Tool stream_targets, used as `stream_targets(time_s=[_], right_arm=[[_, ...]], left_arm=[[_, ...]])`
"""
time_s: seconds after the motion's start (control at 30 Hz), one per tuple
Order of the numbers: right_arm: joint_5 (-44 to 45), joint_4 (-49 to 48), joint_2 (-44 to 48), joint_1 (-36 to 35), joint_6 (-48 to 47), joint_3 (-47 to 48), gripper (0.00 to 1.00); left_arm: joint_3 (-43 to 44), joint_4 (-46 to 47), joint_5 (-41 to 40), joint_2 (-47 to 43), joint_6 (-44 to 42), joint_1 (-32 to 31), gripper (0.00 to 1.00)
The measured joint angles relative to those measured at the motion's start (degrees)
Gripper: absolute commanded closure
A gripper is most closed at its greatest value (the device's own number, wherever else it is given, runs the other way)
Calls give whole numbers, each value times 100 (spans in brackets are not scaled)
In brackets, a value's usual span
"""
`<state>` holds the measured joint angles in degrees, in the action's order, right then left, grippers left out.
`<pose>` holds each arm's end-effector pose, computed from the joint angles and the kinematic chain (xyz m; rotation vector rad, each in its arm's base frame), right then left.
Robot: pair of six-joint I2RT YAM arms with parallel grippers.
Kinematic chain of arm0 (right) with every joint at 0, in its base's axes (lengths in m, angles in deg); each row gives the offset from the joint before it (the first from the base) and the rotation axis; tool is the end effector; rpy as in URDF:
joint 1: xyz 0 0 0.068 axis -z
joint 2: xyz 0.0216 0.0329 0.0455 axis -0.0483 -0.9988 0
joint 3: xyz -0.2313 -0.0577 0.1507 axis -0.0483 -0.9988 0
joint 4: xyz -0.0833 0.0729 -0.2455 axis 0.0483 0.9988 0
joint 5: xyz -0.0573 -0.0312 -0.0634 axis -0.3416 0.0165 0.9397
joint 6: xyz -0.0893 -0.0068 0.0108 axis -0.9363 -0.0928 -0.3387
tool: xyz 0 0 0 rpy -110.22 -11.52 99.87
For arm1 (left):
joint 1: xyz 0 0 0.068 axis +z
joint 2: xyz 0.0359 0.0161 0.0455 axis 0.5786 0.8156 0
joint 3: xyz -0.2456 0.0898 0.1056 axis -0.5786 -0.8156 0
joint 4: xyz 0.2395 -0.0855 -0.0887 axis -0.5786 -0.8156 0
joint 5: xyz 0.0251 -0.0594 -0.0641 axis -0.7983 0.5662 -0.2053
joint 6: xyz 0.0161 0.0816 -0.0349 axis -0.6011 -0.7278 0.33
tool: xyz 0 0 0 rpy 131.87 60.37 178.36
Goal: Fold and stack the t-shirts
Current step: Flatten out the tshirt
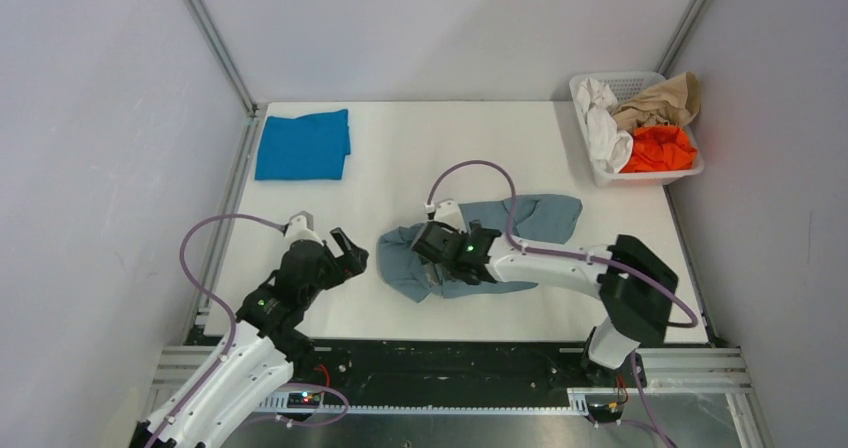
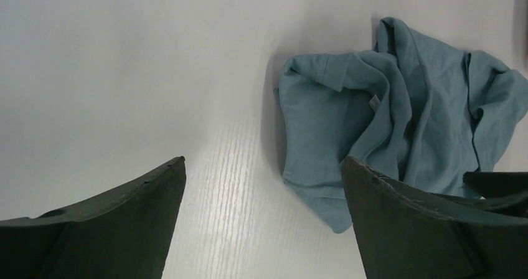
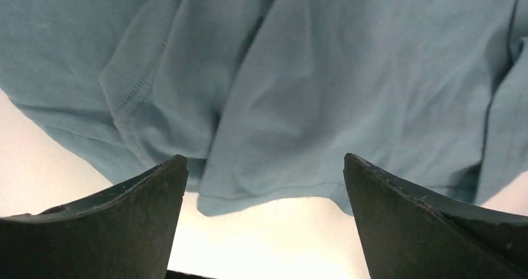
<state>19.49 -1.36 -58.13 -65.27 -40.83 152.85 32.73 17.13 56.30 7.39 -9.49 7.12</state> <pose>0.1914 0.2873 0.1899 -0.4757 2.4480 0.0260 0.1556 -0.0615 0.1865 -0.4588 2.1612 -0.4576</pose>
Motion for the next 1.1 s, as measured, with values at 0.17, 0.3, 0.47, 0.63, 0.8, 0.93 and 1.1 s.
stream_targets(time_s=[0.17, 0.3, 0.47, 0.63, 0.8, 0.93, 1.1], right_arm=[[232, 101, -660, -125, 151, 439, 1], [476, 337, -876, -109, 319, 490, 0], [841, 859, -1014, -9, 647, 490, 1], [1222, 1353, -1014, 44, 1012, 496, 2], [1268, 1438, -962, 48, 1099, 490, 15], [1222, 1307, -715, 125, 1073, 350, 40], [754, 595, 87, 435, 879, -356, 61]], left_arm=[[-59, 24, 70, -7, 2, 0, 2], [-90, 24, 76, -7, 2, 0, 2], [-87, 26, 83, -28, 2, 0, 2], [-87, 35, 111, -22, 0, 0, 2], [-87, 136, 238, 125, -4, 0, 2], [-85, 275, 398, 269, -24, 0, 2], [-68, 428, 621, 450, -46, -15, 2]])
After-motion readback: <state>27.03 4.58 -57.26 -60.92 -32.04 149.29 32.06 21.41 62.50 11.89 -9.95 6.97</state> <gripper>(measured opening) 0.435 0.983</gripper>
